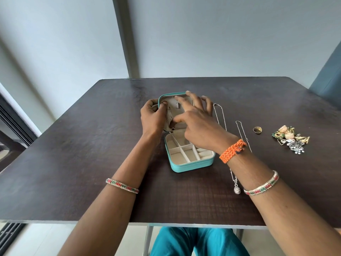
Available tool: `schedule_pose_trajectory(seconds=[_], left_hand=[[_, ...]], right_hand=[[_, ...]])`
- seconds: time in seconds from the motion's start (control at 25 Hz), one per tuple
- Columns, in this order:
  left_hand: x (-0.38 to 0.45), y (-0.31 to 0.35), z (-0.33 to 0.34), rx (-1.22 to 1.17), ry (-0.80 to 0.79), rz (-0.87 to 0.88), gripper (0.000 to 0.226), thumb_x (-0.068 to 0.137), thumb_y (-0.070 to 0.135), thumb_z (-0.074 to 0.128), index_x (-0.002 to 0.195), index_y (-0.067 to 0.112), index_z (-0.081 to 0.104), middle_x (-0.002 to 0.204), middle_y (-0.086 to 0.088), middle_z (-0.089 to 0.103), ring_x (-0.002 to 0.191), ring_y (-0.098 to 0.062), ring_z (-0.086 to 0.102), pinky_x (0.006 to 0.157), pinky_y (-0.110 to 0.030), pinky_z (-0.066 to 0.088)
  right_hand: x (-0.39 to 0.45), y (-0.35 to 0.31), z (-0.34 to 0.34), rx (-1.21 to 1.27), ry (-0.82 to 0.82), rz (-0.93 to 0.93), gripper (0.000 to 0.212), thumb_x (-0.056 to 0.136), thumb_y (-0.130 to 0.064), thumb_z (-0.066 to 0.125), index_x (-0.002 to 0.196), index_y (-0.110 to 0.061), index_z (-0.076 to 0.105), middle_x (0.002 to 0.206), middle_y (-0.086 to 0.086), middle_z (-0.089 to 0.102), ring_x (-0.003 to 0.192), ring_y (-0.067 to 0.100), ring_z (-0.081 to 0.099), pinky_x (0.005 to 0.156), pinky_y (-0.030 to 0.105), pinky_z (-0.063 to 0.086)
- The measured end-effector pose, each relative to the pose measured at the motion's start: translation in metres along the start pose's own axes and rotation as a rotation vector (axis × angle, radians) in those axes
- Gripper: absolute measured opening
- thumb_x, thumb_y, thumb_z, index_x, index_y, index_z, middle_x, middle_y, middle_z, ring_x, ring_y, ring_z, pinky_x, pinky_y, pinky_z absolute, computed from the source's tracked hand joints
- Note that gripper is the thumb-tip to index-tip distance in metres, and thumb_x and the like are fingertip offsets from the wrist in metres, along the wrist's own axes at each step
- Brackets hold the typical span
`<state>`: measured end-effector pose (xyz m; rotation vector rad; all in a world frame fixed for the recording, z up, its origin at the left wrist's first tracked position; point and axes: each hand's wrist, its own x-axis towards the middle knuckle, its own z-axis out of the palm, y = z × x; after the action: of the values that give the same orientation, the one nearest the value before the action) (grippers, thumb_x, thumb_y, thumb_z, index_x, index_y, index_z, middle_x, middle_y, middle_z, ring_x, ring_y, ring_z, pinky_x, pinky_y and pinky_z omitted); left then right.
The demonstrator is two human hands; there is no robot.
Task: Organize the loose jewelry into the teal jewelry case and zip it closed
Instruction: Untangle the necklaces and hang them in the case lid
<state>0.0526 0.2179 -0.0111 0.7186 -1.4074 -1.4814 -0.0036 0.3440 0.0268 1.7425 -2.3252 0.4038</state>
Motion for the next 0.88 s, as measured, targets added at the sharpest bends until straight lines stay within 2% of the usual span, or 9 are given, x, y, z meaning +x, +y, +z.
schedule_pose_trajectory(seconds=[0.08, 0.16, 0.24, 0.32, 0.4, 0.52, 0.64, 0.72, 0.88], left_hand=[[-0.001, 0.002, 0.0, -0.018, -0.021, -0.013, 0.012, 0.09, 0.008, 0.055, 0.08, 0.014, 0.059, 0.069, -0.001, 0.06, 0.062, -0.012, 0.054, 0.063, -0.028, 0.047], [-0.002, 0.004, 0.0, -0.046, -0.053, -0.064, 0.013, 0.091, 0.016, 0.053, 0.079, 0.012, 0.058, 0.069, -0.003, 0.055, 0.062, -0.014, 0.048, 0.061, -0.029, 0.042], [0.0, 0.005, -0.001, -0.094, -0.086, -0.179, 0.021, 0.087, 0.031, 0.051, 0.085, 0.013, 0.062, 0.078, -0.008, 0.056, 0.071, -0.02, 0.049, 0.063, -0.031, 0.04], [0.003, 0.005, -0.003, -0.122, -0.141, -0.291, 0.036, 0.079, 0.045, 0.047, 0.09, 0.017, 0.068, 0.088, -0.01, 0.06, 0.078, -0.024, 0.052, 0.065, -0.034, 0.042], [0.005, 0.004, -0.006, -0.076, -0.175, -0.311, 0.042, 0.078, 0.048, 0.043, 0.093, 0.017, 0.067, 0.091, -0.011, 0.063, 0.081, -0.026, 0.055, 0.071, -0.038, 0.047], [0.007, 0.0, -0.008, 0.109, -0.174, -0.157, 0.035, 0.094, 0.04, 0.037, 0.082, 0.014, 0.056, 0.071, -0.004, 0.053, 0.068, -0.02, 0.047, 0.064, -0.034, 0.041], [0.008, 0.001, -0.011, 0.237, -0.204, 0.006, 0.036, 0.103, 0.028, 0.03, 0.086, 0.007, 0.053, 0.07, -0.002, 0.045, 0.064, -0.014, 0.039, 0.058, -0.029, 0.034], [0.011, -0.002, -0.015, 0.269, -0.221, 0.032, 0.035, 0.102, 0.029, 0.032, 0.087, 0.006, 0.054, 0.074, -0.008, 0.046, 0.068, -0.017, 0.04, 0.06, -0.03, 0.034], [0.013, 0.0, -0.025, 0.317, -0.19, 0.021, 0.036, 0.098, 0.034, 0.035, 0.083, 0.009, 0.056, 0.076, -0.007, 0.05, 0.073, -0.019, 0.044, 0.068, -0.034, 0.037]], right_hand=[[0.003, 0.001, 0.0, 0.062, 0.177, 0.001, 0.052, 0.069, 0.004, 0.048, 0.102, -0.03, 0.07, 0.144, 0.003, 0.043, 0.139, 0.026, 0.025, 0.104, 0.041, 0.011], [0.005, 0.006, -0.002, 0.198, 0.398, 0.088, 0.052, 0.065, 0.001, 0.038, 0.095, -0.026, 0.072, 0.121, 0.002, 0.061, 0.119, 0.025, 0.046, 0.091, 0.036, 0.023], [0.006, 0.016, -0.004, 0.337, 0.518, 0.19, 0.053, 0.065, -0.003, 0.031, 0.098, -0.02, 0.069, 0.108, 0.003, 0.065, 0.107, 0.026, 0.054, 0.09, 0.04, 0.037], [0.007, 0.028, -0.003, 0.418, 0.465, 0.341, 0.047, 0.075, -0.002, 0.035, 0.113, -0.013, 0.061, 0.113, 0.008, 0.062, 0.108, 0.029, 0.055, 0.092, 0.044, 0.045], [0.012, 0.04, 0.003, 0.576, 0.29, 0.528, 0.044, 0.083, -0.001, 0.04, 0.125, -0.011, 0.051, 0.116, 0.01, 0.059, 0.11, 0.028, 0.055, 0.093, 0.038, 0.046], [0.016, 0.045, 0.01, 0.977, 0.102, 0.715, 0.037, 0.084, -0.006, 0.042, 0.119, -0.016, 0.052, 0.116, 0.009, 0.057, 0.105, 0.026, 0.058, 0.078, 0.039, 0.055], [0.018, 0.044, 0.01, 1.097, 0.085, 0.745, 0.018, 0.084, -0.006, 0.039, 0.084, -0.017, 0.054, 0.093, 0.013, 0.059, 0.082, 0.026, 0.062, 0.067, 0.039, 0.059], [0.015, 0.039, 0.01, 1.11, 0.063, 0.718, 0.02, 0.085, -0.005, 0.036, 0.083, -0.012, 0.054, 0.078, 0.013, 0.059, 0.064, 0.024, 0.061, 0.061, 0.037, 0.059], [0.014, 0.042, 0.011, 1.012, 0.066, 0.646, 0.024, 0.084, -0.004, 0.039, 0.079, -0.004, 0.062, 0.073, 0.014, 0.064, 0.061, 0.024, 0.062, 0.061, 0.035, 0.058]])
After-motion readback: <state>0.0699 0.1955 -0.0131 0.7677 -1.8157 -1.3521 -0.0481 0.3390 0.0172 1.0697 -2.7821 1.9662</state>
